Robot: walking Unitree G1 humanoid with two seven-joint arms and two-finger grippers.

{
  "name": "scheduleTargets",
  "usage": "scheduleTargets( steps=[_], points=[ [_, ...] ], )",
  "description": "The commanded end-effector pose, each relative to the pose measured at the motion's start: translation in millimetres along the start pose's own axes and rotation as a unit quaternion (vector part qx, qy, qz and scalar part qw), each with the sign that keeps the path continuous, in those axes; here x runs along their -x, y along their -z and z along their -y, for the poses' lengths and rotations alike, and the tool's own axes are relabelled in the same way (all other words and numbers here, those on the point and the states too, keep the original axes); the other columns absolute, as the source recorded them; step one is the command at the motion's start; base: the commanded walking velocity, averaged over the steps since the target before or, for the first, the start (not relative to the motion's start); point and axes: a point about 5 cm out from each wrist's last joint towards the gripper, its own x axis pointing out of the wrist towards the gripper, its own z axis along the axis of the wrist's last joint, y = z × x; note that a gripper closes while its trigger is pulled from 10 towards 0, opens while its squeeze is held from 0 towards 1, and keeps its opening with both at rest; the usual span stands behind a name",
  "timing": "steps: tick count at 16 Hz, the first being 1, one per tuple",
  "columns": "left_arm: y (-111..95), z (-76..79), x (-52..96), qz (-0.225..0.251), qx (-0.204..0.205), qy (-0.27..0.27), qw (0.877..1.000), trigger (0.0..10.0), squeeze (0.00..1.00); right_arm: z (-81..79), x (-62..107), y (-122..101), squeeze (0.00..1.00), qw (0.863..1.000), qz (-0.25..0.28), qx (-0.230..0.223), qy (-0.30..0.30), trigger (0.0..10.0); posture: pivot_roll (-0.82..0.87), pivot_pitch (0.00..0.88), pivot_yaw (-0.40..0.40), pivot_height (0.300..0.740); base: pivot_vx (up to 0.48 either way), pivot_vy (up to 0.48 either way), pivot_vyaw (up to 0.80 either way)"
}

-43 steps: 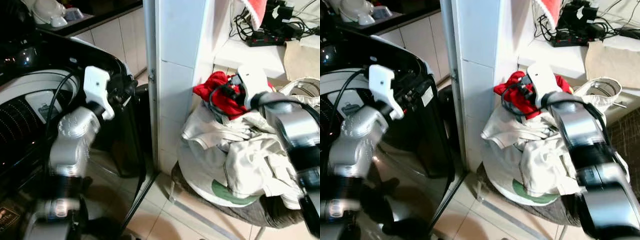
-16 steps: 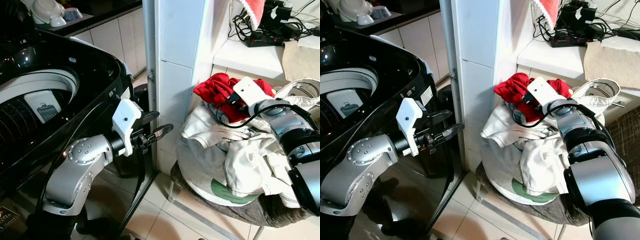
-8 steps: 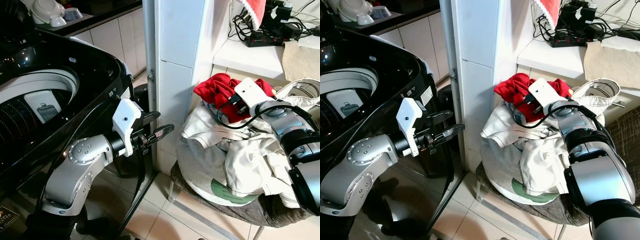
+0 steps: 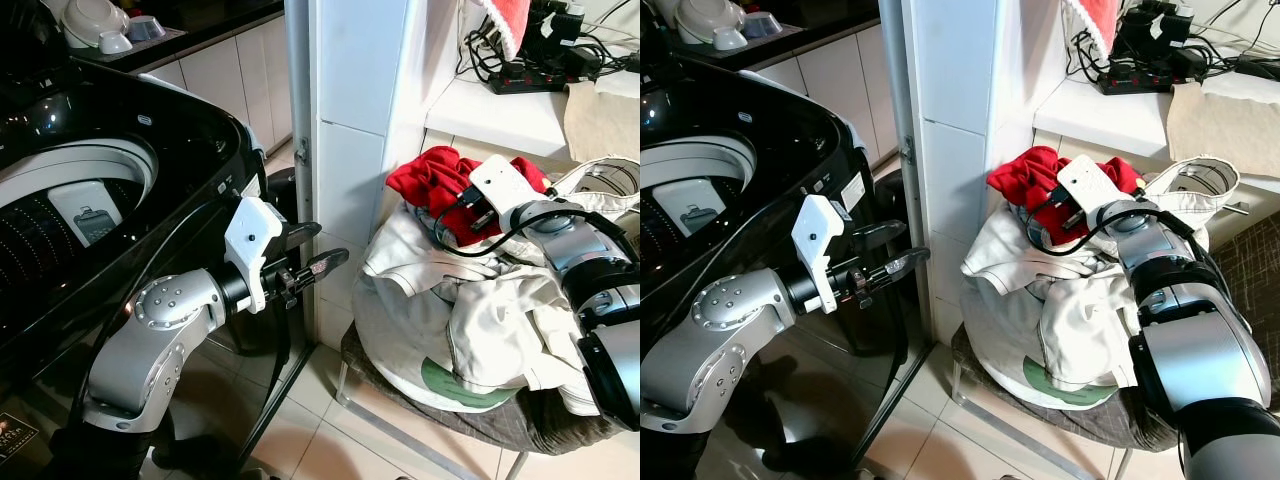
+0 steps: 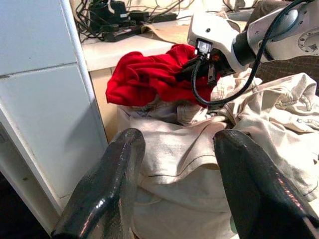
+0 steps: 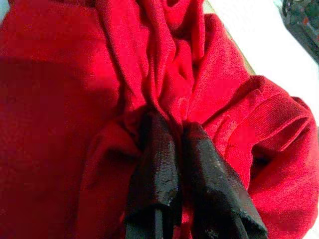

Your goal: Clothes washing

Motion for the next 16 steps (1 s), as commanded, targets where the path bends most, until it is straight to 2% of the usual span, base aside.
scheduleTargets(
  steps=[1,3,4,5,6,8,9,10,11,12,14,15,16],
  points=[
    [-5.4,-1.3,-1.5,0.011,-0.018,-0.009,1.000,10.0,0.00,9.1,3.6,-6.7,0.00,0.999,0.028,-0.043,-0.002,0.0,-0.04,0.000,0.015,0.740,0.000,0.000,0.00],
    [-9.4,-2.8,-3.0,0.025,-0.031,-0.020,0.999,10.0,0.00,14.7,6.9,-15.0,0.00,0.994,0.063,-0.089,-0.016,0.0,-0.04,0.000,0.014,0.740,0.000,0.000,0.00],
    [-17.6,-5.4,-5.5,0.048,-0.051,-0.036,0.997,10.0,0.00,23.9,13.9,-26.7,0.00,0.985,0.110,-0.127,-0.038,0.0,-0.04,0.000,0.013,0.740,0.000,0.000,0.00],
    [-20.1,-6.0,-6.2,0.055,-0.059,-0.040,0.996,10.0,0.00,27.0,16.6,-30.2,0.00,0.982,0.125,-0.137,-0.045,0.0,-0.04,0.000,0.013,0.740,0.000,0.000,0.00],
    [-28.9,-4.8,-10.9,0.074,-0.099,-0.042,0.991,10.0,0.00,37.6,31.7,-49.1,0.00,0.959,0.204,-0.176,-0.084,0.0,-0.04,0.000,0.014,0.740,0.000,0.000,0.00],
    [-43.8,-0.3,-18.8,0.117,-0.125,-0.039,0.985,10.0,0.00,44.1,54.7,-73.7,0.00,0.923,0.294,-0.208,-0.134,0.0,-0.06,0.000,0.019,0.740,0.000,0.000,0.00],
    [-51.8,2.8,-23.5,0.141,-0.137,-0.032,0.980,10.0,0.07,42.0,68.8,-87.8,0.00,0.899,0.341,-0.218,-0.168,0.0,-0.06,0.000,0.020,0.740,0.000,0.000,0.00],
    [-56.3,6.0,-29.5,0.156,-0.145,-0.025,0.977,10.0,0.75,36.0,87.0,-105.4,0.00,0.860,0.394,-0.239,-0.218,0.0,-0.06,0.000,0.020,0.740,0.000,0.000,0.00],
    [-56.9,6.2,-31.5,0.159,-0.148,-0.026,0.976,10.0,0.75,33.8,91.7,-110.5,0.00,0.847,0.409,-0.247,-0.233,0.0,-0.07,0.000,0.023,0.740,0.000,0.000,0.00],
    [-57.5,8.1,-36.7,0.162,-0.156,-0.020,0.974,10.0,1.00,24.6,103.3,-122.7,0.00,0.812,0.442,-0.260,-0.279,0.0,-0.07,0.000,0.023,0.740,0.000,0.000,0.00],
    [-64.9,4.5,-40.6,0.191,-0.166,-0.051,0.966,10.0,1.00,12.8,117.9,-132.1,0.00,0.780,0.463,-0.268,-0.326,0.0,-0.07,0.000,0.021,0.740,0.000,0.000,0.00],
    [-70.3,1.6,-41.2,0.207,-0.171,-0.066,0.961,10.0,1.00,8.0,123.4,-134.1,0.00,0.774,0.464,-0.269,-0.337,0.0,-0.07,0.000,0.018,0.740,0.000,0.000,0.00],
    [-78.7,-1.4,-38.6,0.232,-0.187,-0.086,0.951,10.0,1.00,2.5,125.2,-134.3,0.00,0.779,0.457,-0.257,-0.344,0.0,-0.07,0.000,0.015,0.740,0.000,0.000,0.00]
  ],
)
